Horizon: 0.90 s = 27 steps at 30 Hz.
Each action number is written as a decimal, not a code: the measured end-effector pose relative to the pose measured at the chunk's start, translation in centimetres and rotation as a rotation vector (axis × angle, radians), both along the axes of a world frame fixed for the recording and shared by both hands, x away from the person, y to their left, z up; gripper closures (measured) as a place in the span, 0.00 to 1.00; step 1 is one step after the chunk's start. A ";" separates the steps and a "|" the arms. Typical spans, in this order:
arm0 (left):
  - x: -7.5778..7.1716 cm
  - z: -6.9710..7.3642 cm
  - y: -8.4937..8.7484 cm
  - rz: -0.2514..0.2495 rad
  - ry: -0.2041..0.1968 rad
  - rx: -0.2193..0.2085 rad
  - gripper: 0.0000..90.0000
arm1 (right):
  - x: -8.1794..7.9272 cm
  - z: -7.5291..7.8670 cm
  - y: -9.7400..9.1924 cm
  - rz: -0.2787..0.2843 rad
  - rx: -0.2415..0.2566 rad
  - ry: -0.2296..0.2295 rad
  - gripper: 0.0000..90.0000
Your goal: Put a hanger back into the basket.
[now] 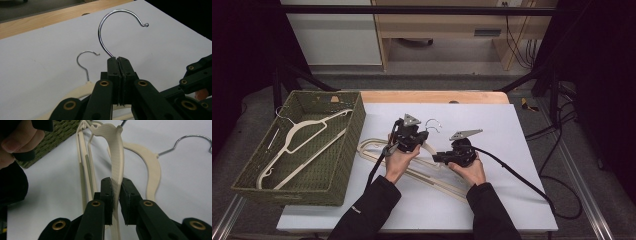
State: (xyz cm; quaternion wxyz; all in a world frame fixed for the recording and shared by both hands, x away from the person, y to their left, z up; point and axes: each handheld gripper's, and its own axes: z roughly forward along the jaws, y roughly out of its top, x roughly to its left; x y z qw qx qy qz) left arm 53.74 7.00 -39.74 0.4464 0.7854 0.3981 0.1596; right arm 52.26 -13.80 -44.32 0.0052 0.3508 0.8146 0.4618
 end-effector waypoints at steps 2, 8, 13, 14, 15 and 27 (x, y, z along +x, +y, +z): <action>-0.2 0.3 0.3 -0.009 -0.008 -0.010 0.97 | 0.0 0.1 -0.1 0.004 0.012 0.014 0.92; -1.8 2.5 2.7 -0.081 -0.035 -0.033 0.64 | -0.9 1.0 -0.3 0.078 0.105 0.036 0.97; -3.5 4.2 5.3 -0.154 -0.062 -0.029 0.37 | -1.9 1.9 -0.6 0.115 0.121 0.010 0.97; -3.9 4.5 5.9 -0.161 -0.074 -0.032 0.37 | -1.9 1.9 -0.6 0.115 0.121 0.010 0.97; -4.2 4.6 6.4 -0.170 -0.093 -0.024 0.33 | -2.3 2.4 -0.8 0.120 0.126 0.000 0.97; -4.4 3.0 6.9 -0.323 -0.071 0.087 0.21 | -3.8 4.5 -2.2 0.154 0.126 -0.086 0.97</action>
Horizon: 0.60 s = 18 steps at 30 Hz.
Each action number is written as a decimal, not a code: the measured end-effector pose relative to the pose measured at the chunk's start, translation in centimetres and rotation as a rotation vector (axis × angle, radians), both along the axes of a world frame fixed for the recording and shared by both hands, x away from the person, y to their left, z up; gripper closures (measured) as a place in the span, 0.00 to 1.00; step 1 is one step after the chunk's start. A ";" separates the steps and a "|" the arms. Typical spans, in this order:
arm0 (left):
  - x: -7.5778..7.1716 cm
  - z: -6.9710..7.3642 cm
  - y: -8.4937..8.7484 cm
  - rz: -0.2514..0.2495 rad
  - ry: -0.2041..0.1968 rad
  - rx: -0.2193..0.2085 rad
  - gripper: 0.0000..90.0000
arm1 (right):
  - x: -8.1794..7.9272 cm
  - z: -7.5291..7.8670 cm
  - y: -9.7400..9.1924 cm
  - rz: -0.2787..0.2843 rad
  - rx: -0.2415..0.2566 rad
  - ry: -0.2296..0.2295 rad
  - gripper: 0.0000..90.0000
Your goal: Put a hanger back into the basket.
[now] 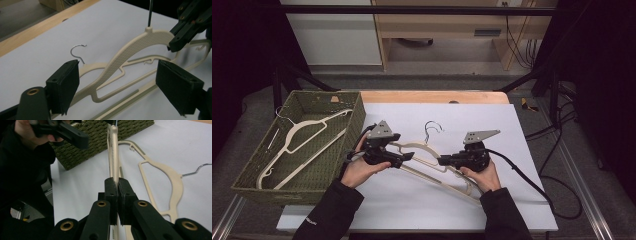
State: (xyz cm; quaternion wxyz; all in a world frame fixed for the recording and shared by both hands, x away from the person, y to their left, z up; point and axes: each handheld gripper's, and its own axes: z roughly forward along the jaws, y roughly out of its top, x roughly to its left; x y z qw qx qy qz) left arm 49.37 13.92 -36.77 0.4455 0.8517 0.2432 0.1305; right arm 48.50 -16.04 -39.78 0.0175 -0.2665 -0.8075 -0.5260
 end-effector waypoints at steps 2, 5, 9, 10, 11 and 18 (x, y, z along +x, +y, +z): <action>0.1 -0.4 -0.5 -0.024 -0.002 0.033 0.25 | -0.1 0.0 0.0 0.022 -0.003 -0.002 0.97; 0.0 -0.8 -1.1 -0.052 -0.004 0.058 0.39 | -0.3 -0.2 0.1 0.038 -0.020 -0.007 0.97; 0.1 -1.0 -1.3 -0.056 0.002 0.077 0.52 | -0.5 -0.2 0.1 0.051 -0.030 -0.006 0.97; 0.1 -0.9 -1.3 -0.066 0.008 0.090 0.60 | -0.6 -0.2 0.1 0.057 -0.029 -0.005 0.97; 0.1 -0.9 -1.3 -0.066 0.008 0.090 0.65 | -0.6 -0.2 0.1 0.057 -0.029 -0.005 0.97; -0.6 -0.8 -1.1 -0.089 0.001 0.145 0.76 | -0.8 -0.2 0.2 0.055 -0.049 -0.008 0.95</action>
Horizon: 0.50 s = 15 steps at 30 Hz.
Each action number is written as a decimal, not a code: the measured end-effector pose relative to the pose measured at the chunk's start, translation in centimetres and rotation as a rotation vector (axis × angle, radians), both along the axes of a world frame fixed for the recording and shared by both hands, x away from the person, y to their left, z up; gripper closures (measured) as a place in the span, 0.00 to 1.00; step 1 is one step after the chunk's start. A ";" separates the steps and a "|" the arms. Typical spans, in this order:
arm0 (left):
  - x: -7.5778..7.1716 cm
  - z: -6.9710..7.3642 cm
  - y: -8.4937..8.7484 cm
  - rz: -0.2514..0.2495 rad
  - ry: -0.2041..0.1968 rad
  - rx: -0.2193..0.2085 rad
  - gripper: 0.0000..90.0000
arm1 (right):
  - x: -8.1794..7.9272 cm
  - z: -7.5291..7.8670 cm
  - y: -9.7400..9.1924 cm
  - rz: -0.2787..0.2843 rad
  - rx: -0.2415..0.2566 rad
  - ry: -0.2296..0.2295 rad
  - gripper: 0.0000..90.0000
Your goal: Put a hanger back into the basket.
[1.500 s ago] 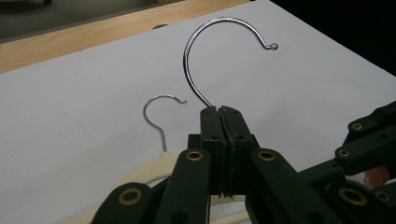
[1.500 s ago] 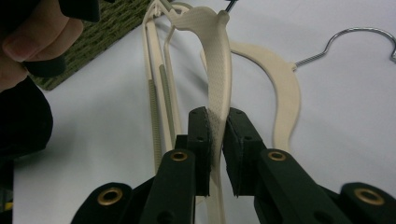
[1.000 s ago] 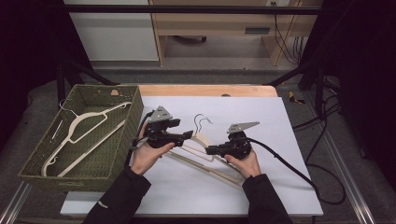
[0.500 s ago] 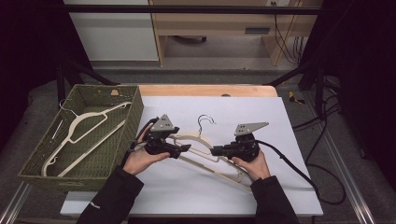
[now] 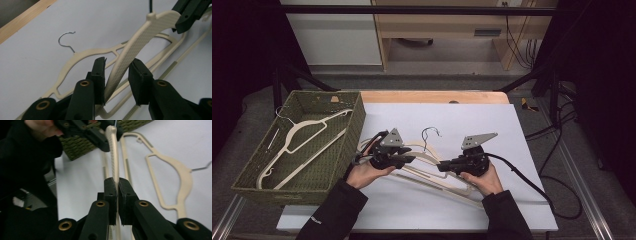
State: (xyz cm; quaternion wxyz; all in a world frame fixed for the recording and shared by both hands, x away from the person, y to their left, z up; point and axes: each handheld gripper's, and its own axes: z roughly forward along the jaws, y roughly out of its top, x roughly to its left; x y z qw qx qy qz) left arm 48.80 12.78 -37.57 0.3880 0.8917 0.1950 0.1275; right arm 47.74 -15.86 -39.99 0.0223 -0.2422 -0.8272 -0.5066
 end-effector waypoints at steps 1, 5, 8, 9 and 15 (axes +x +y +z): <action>-0.2 0.0 -0.1 0.000 0.006 -0.002 0.79 | -0.1 0.0 0.0 -0.026 -0.012 -0.030 0.93; -0.9 -0.1 -0.4 0.003 0.026 -0.003 0.85 | -0.3 0.2 -0.2 -0.079 -0.039 -0.082 0.87; -1.2 -0.1 -0.5 0.012 0.030 -0.006 0.86 | -0.3 0.1 -0.1 -0.096 -0.054 -0.101 0.82; -1.2 -0.1 -0.5 0.007 0.032 0.003 0.87 | -0.3 0.0 -0.1 -0.108 -0.061 -0.118 0.79; -2.2 -0.3 -1.1 -0.003 0.087 -0.065 0.93 | -0.4 0.2 -0.3 -0.175 -0.079 -0.176 0.63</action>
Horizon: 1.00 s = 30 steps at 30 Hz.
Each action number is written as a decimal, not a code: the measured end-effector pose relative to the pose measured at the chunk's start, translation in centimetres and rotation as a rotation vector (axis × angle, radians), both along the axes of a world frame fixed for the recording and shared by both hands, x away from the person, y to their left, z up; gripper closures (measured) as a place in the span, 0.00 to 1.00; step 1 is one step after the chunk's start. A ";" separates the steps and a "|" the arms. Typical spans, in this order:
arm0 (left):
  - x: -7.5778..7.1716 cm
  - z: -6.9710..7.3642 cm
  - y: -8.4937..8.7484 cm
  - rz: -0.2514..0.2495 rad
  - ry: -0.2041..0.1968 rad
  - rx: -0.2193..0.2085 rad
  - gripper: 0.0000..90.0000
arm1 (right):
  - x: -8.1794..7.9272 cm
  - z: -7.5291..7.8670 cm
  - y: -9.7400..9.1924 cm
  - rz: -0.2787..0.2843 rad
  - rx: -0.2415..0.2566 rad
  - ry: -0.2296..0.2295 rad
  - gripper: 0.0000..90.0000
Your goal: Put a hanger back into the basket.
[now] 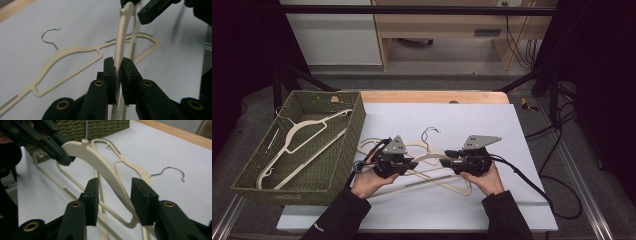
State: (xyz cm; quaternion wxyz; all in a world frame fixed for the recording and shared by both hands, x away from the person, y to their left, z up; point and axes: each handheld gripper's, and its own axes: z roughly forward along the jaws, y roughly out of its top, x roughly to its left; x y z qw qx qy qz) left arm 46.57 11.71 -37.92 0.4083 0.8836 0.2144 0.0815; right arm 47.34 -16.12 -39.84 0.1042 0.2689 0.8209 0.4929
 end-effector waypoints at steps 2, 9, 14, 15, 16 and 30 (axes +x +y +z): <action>-0.3 -0.1 -0.2 -0.010 0.017 -0.014 0.96 | -0.1 0.1 -0.3 -0.030 0.006 -0.027 0.58; -1.1 1.2 0.4 0.086 -0.068 -0.081 0.96 | -1.5 0.7 -2.7 -0.104 0.051 -0.084 0.41; -1.3 2.7 1.2 0.117 -0.096 -0.118 0.96 | -2.1 0.7 -4.6 -0.182 0.075 -0.107 0.30; -1.4 3.6 1.7 0.135 -0.114 -0.124 0.96 | -2.3 0.6 -5.5 -0.225 0.091 -0.107 0.25; -1.4 3.6 1.7 0.135 -0.114 -0.124 0.96 | -2.3 0.6 -5.5 -0.225 0.091 -0.107 0.25; -1.3 9.9 6.2 0.188 -0.181 -0.200 0.96 | -2.9 -0.1 -8.2 -0.370 0.104 -0.104 0.11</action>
